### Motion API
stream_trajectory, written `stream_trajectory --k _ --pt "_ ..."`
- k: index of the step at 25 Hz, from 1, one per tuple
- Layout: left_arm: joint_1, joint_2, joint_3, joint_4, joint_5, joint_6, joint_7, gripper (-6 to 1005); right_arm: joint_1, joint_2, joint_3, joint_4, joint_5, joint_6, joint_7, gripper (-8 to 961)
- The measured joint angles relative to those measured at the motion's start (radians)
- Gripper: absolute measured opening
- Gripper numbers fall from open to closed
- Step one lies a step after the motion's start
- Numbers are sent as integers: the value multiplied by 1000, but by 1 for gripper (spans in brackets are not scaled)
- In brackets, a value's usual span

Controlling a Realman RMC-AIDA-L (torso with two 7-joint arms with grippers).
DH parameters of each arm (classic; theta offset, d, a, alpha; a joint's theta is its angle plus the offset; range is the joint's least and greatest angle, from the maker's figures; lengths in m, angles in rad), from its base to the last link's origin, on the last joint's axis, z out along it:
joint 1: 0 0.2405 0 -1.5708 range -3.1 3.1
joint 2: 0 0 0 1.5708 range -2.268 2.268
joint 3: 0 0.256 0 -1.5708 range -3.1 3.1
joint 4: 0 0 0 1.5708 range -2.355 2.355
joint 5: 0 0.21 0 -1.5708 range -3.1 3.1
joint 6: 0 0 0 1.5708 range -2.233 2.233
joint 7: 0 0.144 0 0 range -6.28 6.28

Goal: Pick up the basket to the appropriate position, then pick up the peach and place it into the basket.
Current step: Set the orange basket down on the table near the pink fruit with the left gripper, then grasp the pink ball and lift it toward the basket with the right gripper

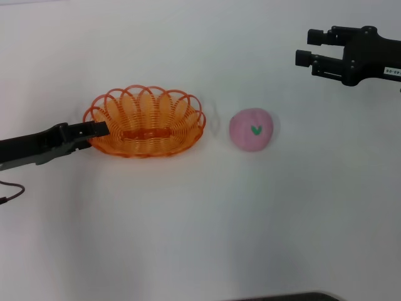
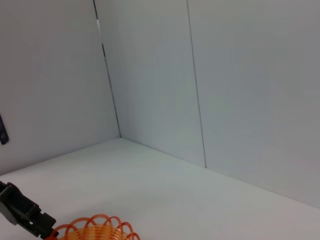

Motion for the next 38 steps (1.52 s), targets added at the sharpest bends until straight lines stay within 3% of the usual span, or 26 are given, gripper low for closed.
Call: stream_trajectory --k 6,12,17,21,27,30,34,38 --pt "3 3 -55 24 67 12 1 625 1 0 0 0 0 0 0 569" --pt "-3 18 -209 43 128 32 60 624 1 0 0 0 0 0 0 569" --pt "-19 32 -384 60 81 84 232 622 1 0 2 0 2 -1 6 569" --pt "-25 41 -489 51 -36 146 474 621 1 1 2 0 29 -1 31 569" --pt "-29 50 -491 46 -84 236 792 620 4 2 -2 -5 40 0 104 570" --pt "-29 53 -484 40 -83 353 957 619 11 2 -7 -10 40 6 158 570" --pt "-24 48 -476 39 -60 462 1064 618 19 -3 -9 -11 36 17 218 570" --pt "-21 41 -456 22 6 467 1110 621 25 -14 -33 -11 33 29 265 570"
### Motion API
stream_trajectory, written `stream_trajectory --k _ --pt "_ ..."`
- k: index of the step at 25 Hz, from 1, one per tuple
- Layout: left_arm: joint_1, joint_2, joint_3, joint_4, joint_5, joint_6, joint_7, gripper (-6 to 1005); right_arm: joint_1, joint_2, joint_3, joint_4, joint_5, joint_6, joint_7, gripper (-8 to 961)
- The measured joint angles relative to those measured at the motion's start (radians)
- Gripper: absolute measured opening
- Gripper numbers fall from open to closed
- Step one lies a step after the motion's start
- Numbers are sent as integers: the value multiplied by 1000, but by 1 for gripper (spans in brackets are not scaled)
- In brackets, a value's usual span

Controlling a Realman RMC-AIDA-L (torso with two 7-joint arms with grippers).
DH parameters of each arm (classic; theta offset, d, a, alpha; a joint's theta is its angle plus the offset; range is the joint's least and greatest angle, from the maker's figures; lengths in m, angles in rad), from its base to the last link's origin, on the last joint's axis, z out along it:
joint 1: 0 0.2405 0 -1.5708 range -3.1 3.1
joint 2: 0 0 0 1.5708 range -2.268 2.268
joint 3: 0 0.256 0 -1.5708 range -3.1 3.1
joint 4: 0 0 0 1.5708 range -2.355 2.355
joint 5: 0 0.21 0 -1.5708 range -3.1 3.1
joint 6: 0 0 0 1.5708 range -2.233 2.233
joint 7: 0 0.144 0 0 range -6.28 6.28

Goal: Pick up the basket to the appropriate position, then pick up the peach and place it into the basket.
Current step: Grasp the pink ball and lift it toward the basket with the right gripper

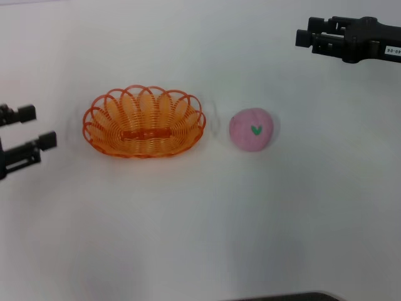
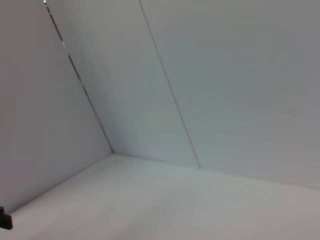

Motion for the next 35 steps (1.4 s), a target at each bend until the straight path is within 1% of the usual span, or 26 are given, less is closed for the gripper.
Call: stream_trajectory --k 5,7,12,15,19,23,28,32,35 --pt "-2 -5 5 -20 38 -8 15 625 14 -26 -96 -8 -3 8 83 570" --pt "-2 -5 5 -21 39 -8 15 626 19 -31 -130 -26 -3 8 111 570" --pt "-6 -5 5 -30 42 -7 15 626 21 -34 -238 -129 -4 -4 195 569" --pt "-7 -5 6 -35 44 -6 15 626 25 -36 -307 -223 -4 -15 266 568" --pt "-9 -7 7 -37 54 -5 14 626 58 -36 -356 -327 -35 -66 349 567" --pt "-9 -8 17 -41 57 -4 13 625 148 -19 -361 -383 -150 -150 417 566" --pt "-9 -10 20 -47 58 -4 13 625 258 18 -396 -403 -337 -171 479 565" --pt "-9 -10 20 -49 58 -6 14 625 307 44 -461 -399 -433 -142 507 564" --pt "-10 -9 20 -57 58 -6 16 626 317 64 -520 -397 -476 -107 520 563"
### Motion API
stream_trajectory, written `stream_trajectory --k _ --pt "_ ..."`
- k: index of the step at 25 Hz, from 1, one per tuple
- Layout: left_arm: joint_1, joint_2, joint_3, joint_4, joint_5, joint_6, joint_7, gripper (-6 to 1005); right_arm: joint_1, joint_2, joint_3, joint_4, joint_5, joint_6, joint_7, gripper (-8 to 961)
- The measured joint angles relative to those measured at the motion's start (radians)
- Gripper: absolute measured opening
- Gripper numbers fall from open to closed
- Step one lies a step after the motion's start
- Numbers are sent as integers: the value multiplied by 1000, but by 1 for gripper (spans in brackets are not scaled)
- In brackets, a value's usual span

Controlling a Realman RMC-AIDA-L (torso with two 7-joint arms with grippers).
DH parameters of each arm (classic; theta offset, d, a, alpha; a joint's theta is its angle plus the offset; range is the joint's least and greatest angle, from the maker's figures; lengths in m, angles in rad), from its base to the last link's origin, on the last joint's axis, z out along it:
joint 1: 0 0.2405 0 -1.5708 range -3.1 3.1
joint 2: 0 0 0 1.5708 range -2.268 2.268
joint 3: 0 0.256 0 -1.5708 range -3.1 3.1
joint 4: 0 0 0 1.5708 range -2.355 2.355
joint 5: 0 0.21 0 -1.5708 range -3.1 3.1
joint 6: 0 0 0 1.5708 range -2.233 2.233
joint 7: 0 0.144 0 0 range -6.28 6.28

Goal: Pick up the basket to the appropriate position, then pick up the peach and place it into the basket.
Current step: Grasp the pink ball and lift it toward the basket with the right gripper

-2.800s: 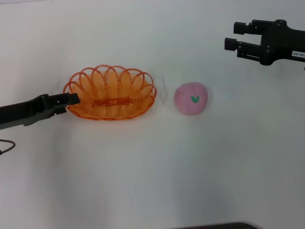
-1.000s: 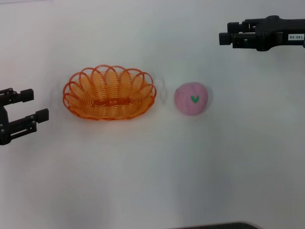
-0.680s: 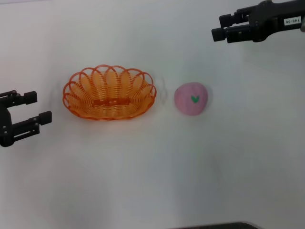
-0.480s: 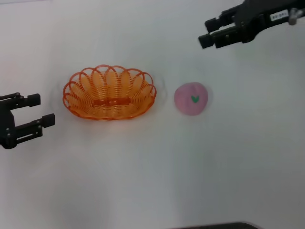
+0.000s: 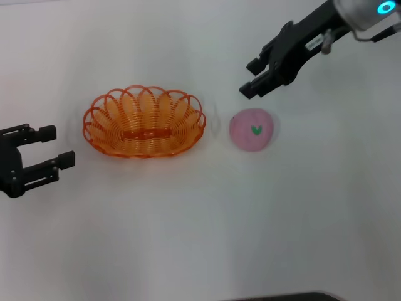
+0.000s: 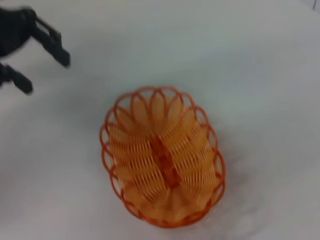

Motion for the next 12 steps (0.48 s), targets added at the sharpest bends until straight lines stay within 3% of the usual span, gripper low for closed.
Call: stream_trajectory --k 5,12 --pt "-6 1 0 -5 5 -5 0 625 3 25 -86 2 -66 49 23 545" --pt "-13 1 0 -7 11 -11 -3 626 4 27 -170 34 -91 87 31 504"
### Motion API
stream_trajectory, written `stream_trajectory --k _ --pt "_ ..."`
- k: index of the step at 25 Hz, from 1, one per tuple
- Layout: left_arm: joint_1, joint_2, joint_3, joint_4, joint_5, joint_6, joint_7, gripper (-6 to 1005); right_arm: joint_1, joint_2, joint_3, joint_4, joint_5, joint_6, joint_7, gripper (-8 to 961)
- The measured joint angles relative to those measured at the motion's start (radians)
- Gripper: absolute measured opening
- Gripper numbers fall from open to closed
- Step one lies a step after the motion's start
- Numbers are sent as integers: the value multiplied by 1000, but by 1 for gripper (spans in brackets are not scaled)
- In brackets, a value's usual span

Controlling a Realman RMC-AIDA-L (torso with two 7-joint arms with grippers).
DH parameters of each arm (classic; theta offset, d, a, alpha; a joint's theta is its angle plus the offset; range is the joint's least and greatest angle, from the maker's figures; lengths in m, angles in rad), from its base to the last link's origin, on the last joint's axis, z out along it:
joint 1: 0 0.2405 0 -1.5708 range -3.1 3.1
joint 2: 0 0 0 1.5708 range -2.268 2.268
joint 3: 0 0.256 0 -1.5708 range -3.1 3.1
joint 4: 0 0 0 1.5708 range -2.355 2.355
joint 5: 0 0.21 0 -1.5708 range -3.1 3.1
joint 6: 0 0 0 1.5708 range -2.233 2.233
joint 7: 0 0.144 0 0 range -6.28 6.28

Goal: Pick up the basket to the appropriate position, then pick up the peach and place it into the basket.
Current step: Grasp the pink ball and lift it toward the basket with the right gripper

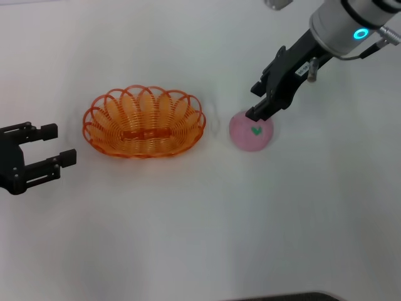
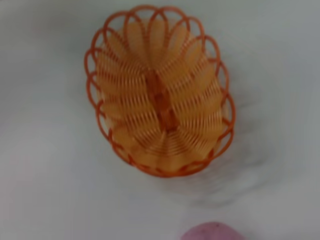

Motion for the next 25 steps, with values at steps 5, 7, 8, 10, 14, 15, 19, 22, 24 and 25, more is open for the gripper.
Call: stream_trajectory --k 5,7,8,10,14,15,19,22,24,25 --pt "-5 0 5 -7 1 0 -1 624 1 1 -41 52 -12 43 1 475" --pt "-9 3 6 -12 1 0 -1 624 2 2 -54 65 -15 59 1 463" --pt "-9 3 6 -13 1 -1 -2 623 2 3 -58 71 -15 65 2 457" --pt "-10 4 6 -14 1 -1 -2 623 5 3 -60 88 -16 77 2 446" --pt "-12 4 7 -14 1 -3 -2 622 13 3 -61 128 -16 102 -3 422" --pt "-12 3 8 -14 1 -3 -2 622 15 3 -62 135 -16 106 -5 416" --pt "-12 4 9 -20 1 -9 -2 621 16 3 -62 141 -10 110 -10 393" --pt "-12 6 9 -26 1 -12 -2 620 15 3 -62 141 -7 110 -18 273" --pt "-12 6 9 -27 1 -13 -2 620 15 4 -62 142 -7 108 -23 193" --pt "-12 6 9 -27 1 -13 -2 620 15 5 -62 142 -6 107 -24 153"
